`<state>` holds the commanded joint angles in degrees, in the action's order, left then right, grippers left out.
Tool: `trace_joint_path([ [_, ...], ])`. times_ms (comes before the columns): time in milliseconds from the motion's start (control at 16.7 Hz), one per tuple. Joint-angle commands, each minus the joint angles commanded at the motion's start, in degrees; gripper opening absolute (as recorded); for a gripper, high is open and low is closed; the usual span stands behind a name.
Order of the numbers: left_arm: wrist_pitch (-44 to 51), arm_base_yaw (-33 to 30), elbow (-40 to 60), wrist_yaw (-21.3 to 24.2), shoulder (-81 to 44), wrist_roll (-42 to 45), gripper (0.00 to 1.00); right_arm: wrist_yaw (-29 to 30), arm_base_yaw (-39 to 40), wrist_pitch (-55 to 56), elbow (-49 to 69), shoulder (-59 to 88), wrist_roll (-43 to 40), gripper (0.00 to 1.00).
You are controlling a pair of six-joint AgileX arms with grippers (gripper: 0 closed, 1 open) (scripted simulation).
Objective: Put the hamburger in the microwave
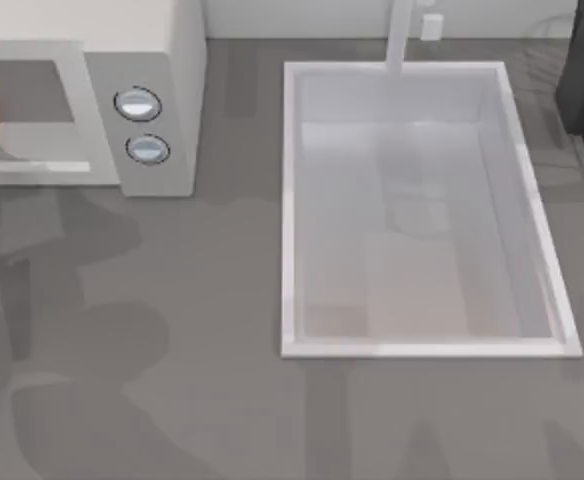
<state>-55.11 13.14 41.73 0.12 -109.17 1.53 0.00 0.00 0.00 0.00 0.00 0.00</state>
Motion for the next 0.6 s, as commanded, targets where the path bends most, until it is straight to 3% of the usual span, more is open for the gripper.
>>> trace_joint_path([
  [600, -3.35, 2.93, -18.90, 0.98, 3.56, 1.13, 1.00, 0.00, 0.00, 0.00, 0.00, 0.00, 0.00, 1.00],
])
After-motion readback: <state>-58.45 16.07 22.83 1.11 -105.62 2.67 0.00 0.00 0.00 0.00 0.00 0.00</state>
